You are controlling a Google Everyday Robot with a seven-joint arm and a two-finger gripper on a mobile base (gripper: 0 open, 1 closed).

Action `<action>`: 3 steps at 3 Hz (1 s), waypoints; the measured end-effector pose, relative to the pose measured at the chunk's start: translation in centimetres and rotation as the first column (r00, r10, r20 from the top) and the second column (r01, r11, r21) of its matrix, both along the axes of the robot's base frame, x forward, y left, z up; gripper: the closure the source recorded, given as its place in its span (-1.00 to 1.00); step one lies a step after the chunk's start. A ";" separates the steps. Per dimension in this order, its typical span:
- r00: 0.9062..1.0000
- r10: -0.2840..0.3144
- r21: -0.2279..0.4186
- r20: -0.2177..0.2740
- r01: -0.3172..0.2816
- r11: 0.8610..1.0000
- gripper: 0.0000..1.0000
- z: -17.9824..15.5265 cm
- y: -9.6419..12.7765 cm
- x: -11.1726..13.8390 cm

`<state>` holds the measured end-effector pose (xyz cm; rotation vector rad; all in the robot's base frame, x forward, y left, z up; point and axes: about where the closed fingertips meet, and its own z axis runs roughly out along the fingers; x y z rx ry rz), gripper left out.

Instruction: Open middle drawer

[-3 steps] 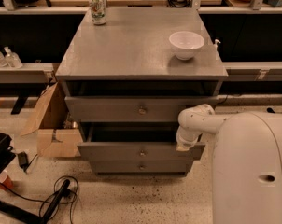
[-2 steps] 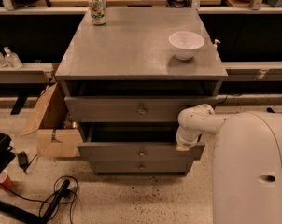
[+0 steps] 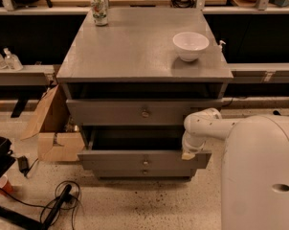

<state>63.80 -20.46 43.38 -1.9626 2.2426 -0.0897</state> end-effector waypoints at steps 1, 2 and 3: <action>1.000 -0.025 -0.003 -0.005 0.025 1.000 1.00 0.5 -0.5 -2.0; 1.000 -0.025 -0.003 -0.005 0.025 1.000 1.00 0.5 -0.5 -2.0; 0.999 -0.043 -0.007 -0.010 0.043 0.999 1.00 0.8 -0.9 -3.6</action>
Offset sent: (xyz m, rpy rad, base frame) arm -0.2680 -0.0641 0.0667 -0.0487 0.0678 -0.3226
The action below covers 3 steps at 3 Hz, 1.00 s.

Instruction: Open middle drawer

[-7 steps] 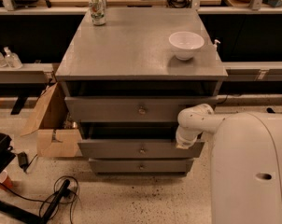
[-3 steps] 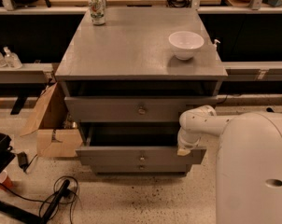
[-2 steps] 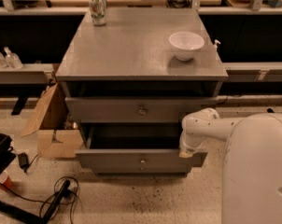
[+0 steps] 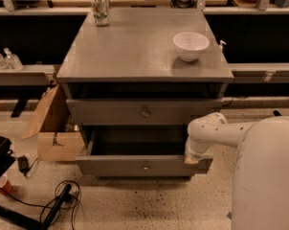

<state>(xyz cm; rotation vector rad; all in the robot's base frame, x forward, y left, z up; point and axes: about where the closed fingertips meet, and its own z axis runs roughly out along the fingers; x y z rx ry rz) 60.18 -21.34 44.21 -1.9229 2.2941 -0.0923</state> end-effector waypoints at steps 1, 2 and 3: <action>1.000 0.000 0.000 0.000 0.000 1.000 1.00 0.0 0.0 0.0; 1.000 -0.014 -0.003 -0.007 0.014 1.000 1.00 0.4 -0.3 -1.6; 1.000 -0.014 -0.003 -0.007 0.014 1.000 1.00 0.4 -0.3 -1.6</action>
Offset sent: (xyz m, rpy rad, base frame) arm -0.2217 -0.0448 0.0532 -0.0404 0.0886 -0.1924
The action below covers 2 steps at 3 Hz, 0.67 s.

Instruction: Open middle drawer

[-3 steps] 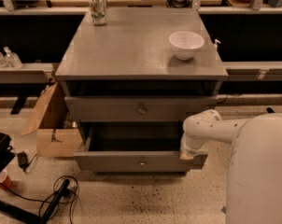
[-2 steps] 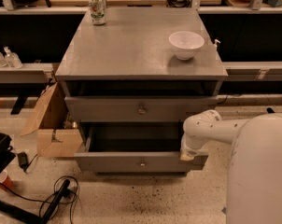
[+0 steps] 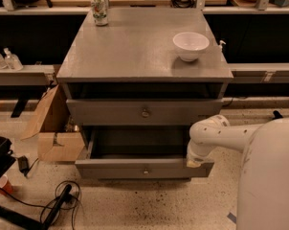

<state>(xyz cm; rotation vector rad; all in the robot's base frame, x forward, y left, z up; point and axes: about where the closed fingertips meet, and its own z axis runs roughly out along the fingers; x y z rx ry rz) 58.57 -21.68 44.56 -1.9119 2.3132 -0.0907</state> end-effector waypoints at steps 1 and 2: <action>1.000 -0.009 -0.001 -0.009 0.009 1.000 1.00 0.3 -0.2 -1.6; 1.000 -0.012 -0.001 -0.010 0.012 1.000 1.00 0.4 -0.3 -2.0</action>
Offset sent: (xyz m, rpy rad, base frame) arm -0.1910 -0.0227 0.0374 -0.0039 0.1107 -0.0899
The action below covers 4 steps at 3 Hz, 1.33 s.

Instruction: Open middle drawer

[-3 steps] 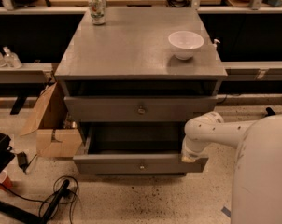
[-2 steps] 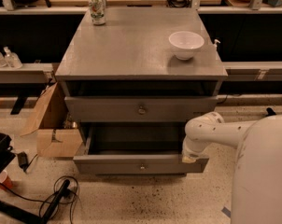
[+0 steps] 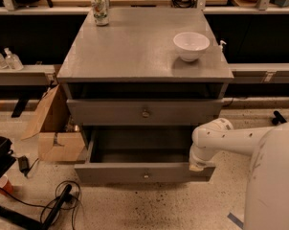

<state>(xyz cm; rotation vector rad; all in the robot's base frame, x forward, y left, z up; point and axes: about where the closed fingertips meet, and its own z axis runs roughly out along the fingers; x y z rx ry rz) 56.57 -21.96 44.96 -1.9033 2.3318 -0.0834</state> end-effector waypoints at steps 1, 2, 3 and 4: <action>1.000 0.000 0.000 0.000 0.000 1.000 0.64 0.0 0.0 0.0; 1.000 0.000 0.000 0.000 0.000 1.000 0.17 0.1 0.0 0.0; 1.000 0.000 0.000 0.000 0.000 1.000 -0.26 0.1 0.0 0.0; 1.000 0.001 0.000 -0.004 -0.001 1.000 -0.88 -0.1 0.0 -0.1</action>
Offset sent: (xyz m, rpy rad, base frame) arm 0.0000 0.0000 0.0002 0.0000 0.0000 0.0000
